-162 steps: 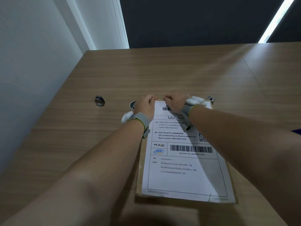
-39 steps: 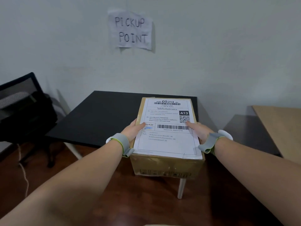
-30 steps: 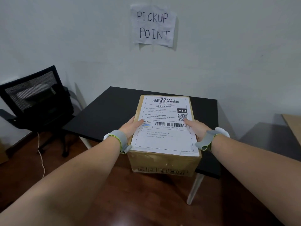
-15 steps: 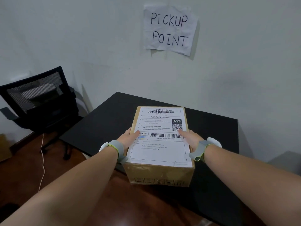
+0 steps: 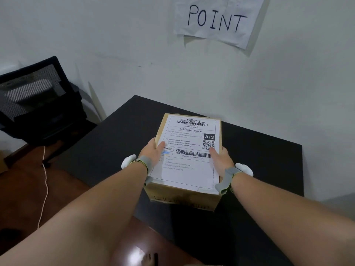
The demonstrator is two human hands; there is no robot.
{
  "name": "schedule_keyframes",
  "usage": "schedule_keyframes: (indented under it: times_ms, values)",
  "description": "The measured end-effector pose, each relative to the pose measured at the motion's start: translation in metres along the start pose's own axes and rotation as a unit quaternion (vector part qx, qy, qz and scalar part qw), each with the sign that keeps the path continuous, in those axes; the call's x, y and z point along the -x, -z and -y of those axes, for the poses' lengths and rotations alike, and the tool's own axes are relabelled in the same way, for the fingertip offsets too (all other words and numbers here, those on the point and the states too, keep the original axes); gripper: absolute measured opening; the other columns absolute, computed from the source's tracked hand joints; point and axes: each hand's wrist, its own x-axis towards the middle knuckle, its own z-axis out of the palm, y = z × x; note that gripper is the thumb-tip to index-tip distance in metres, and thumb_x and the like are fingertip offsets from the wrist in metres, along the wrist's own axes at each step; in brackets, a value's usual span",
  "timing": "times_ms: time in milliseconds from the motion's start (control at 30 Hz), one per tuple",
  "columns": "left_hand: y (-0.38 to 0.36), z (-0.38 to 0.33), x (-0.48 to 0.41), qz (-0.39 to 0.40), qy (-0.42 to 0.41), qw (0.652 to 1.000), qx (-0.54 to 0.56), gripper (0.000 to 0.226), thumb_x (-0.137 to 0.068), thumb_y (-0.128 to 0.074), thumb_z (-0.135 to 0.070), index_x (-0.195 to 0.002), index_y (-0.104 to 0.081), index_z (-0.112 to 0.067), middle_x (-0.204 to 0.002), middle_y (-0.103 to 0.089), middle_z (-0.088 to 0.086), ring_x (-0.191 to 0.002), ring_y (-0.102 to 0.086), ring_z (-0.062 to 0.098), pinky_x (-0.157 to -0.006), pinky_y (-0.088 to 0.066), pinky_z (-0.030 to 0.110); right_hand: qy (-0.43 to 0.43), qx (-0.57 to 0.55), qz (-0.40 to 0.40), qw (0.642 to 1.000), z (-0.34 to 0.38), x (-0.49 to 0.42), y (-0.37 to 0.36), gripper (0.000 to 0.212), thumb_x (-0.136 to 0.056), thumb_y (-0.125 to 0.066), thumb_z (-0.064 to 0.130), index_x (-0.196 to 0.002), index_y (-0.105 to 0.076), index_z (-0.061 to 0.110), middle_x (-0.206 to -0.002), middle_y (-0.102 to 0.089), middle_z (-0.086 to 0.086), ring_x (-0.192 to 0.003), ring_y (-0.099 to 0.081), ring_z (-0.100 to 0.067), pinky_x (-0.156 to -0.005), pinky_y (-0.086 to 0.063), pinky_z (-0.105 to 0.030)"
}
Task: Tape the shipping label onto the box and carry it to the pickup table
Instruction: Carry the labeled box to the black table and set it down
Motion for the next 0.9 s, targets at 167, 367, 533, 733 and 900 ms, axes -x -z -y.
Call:
schedule_keyframes:
  times_ms: [167,367,533,733,900]
  values:
    - [0.011,-0.013,-0.055,0.019,-0.024,0.999,-0.019,0.042,-0.097,-0.038,-0.049,-0.135,-0.042,-0.030,-0.100,-0.065,-0.009,-0.083,-0.063,0.012,-0.074,-0.048,0.033,0.011,0.004,-0.040,0.999,0.021,-0.030,-0.015,0.048,-0.096,-0.043,0.039,-0.139,-0.037,0.018,-0.126,-0.061,-0.005,-0.095,-0.055,-0.023,-0.082,-0.040,-0.030]
    - [0.022,-0.029,-0.113,0.045,-0.049,0.997,-0.027,0.040,-0.098,-0.039,-0.047,-0.134,-0.043,-0.030,-0.098,-0.064,-0.010,-0.079,-0.062,0.010,-0.067,-0.045,0.030,-0.003,0.024,-0.080,0.996,0.048,-0.060,-0.032,0.050,-0.097,-0.041,0.039,-0.141,-0.034,0.016,-0.129,-0.059,-0.006,-0.094,-0.052,-0.021,-0.080,-0.037,-0.029]
    - [0.028,-0.037,-0.149,0.064,-0.059,0.995,-0.039,0.042,-0.097,-0.039,-0.049,-0.134,-0.041,-0.031,-0.100,-0.065,-0.007,-0.082,-0.065,0.016,-0.073,-0.049,0.033,-0.015,0.025,-0.095,0.995,0.063,-0.079,-0.040,0.050,-0.098,-0.041,0.038,-0.142,-0.034,0.017,-0.130,-0.058,-0.006,-0.104,-0.057,-0.026,-0.080,-0.038,-0.029]
    - [0.036,-0.048,-0.195,0.087,-0.074,0.992,-0.053,0.045,-0.097,-0.039,-0.050,-0.136,-0.039,-0.029,-0.106,-0.066,-0.004,-0.086,-0.065,0.019,-0.077,-0.050,0.034,-0.024,0.018,-0.114,0.993,0.079,-0.105,-0.052,0.047,-0.098,-0.041,0.039,-0.140,-0.037,0.018,-0.128,-0.060,-0.006,-0.092,-0.054,-0.021,-0.078,-0.038,-0.028]
    - [0.039,-0.058,-0.227,0.107,-0.088,0.989,-0.054,0.046,-0.096,-0.040,-0.051,-0.136,-0.041,-0.028,-0.109,-0.065,-0.003,-0.092,-0.064,0.022,-0.084,-0.050,0.037,-0.017,0.016,-0.124,0.992,0.090,-0.126,-0.059,0.046,-0.099,-0.040,0.038,-0.140,-0.037,0.019,-0.128,-0.060,-0.005,-0.093,-0.054,-0.020,-0.078,-0.038,-0.027]
